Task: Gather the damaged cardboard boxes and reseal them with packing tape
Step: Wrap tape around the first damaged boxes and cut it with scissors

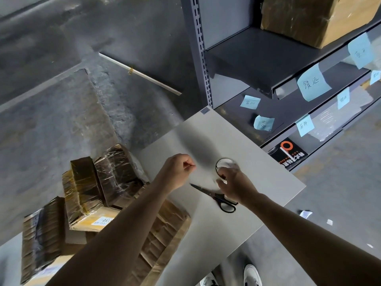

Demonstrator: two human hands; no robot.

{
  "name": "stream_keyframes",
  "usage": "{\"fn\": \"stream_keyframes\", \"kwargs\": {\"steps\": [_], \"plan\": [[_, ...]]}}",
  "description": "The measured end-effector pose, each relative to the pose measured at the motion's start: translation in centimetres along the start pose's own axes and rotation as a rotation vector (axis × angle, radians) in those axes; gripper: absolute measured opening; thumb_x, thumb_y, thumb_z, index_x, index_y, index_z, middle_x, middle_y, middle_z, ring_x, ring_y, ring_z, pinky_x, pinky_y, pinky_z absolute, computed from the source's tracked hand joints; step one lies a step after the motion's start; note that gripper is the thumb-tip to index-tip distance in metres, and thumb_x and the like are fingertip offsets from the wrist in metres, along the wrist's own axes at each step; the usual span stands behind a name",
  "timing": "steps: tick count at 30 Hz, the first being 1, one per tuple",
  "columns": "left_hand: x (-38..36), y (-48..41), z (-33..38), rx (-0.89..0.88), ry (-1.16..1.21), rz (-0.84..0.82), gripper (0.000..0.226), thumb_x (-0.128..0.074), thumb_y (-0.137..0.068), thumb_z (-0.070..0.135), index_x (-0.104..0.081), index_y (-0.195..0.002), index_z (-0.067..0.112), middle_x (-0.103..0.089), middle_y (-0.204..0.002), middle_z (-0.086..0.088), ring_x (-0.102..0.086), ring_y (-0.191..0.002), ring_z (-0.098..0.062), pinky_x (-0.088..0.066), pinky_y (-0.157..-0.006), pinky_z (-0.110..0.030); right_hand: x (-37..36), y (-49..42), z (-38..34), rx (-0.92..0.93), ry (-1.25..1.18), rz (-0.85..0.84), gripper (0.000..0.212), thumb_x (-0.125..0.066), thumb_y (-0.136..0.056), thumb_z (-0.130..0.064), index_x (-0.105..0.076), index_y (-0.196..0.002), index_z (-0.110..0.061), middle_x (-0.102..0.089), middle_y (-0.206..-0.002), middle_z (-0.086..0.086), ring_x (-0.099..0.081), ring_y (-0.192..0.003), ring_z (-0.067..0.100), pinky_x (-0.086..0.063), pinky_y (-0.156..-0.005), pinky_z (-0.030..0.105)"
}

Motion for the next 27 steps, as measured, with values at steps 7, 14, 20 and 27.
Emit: {"fn": "stream_keyframes", "kwargs": {"steps": [7, 14, 20, 27], "plan": [[-1.4, -1.5, -1.2, 0.044, -0.04, -0.067, 0.01, -0.07, -0.086, 0.022, -0.072, -0.089, 0.013, -0.073, -0.09, 0.001, -0.067, -0.087, -0.015, -0.052, -0.08, -0.027, -1.2, -1.5, 0.8, 0.086, 0.192, 0.009, 0.011, -0.062, -0.093, -0.024, -0.06, -0.093, -0.013, -0.065, -0.108, 0.006, -0.061, -0.097, 0.03, -0.044, -0.07, 0.03], [0.4, -1.9, -2.2, 0.062, -0.057, -0.112, 0.016, -0.07, -0.087, 0.027, -0.076, -0.091, 0.013, -0.076, -0.089, 0.002, -0.069, -0.084, -0.01, -0.054, -0.08, -0.028, -0.3, -1.4, -0.4, 0.182, 0.14, 0.098, 0.021, -0.064, -0.092, -0.028, -0.061, -0.085, -0.009, -0.065, -0.101, 0.011, -0.059, -0.101, 0.033, -0.047, -0.072, 0.034], [2.9, -0.3, -4.5, 0.101, -0.038, -0.197, 0.017, -0.066, -0.093, 0.027, -0.074, -0.098, 0.013, -0.075, -0.094, -0.001, -0.07, -0.088, -0.012, -0.056, -0.085, -0.035, -0.8, -0.4, -6.8, 0.295, -0.353, 0.047, 0.023, -0.058, -0.095, -0.027, -0.06, -0.076, -0.015, -0.063, -0.07, -0.003, -0.059, -0.065, 0.013, -0.051, -0.066, 0.032], [4.9, 3.5, -5.2, 0.105, -0.038, -0.083, 0.012, -0.058, -0.099, 0.022, -0.067, -0.102, 0.014, -0.064, -0.088, 0.005, -0.061, -0.08, -0.005, -0.042, -0.067, -0.017, -7.0, 1.1, -9.9, -0.156, -0.666, -0.403, 0.085, -0.051, -0.072, -0.087, -0.071, -0.089, -0.006, -0.075, -0.079, 0.004, -0.069, -0.07, 0.02, -0.057, -0.075, 0.037]]}}
Point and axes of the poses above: each hand's wrist, its own y-axis away from the middle knuckle, its own x-axis out of the back of the hand, z = x × y, the point moved 8 cm from there along -y, towards the middle knuckle
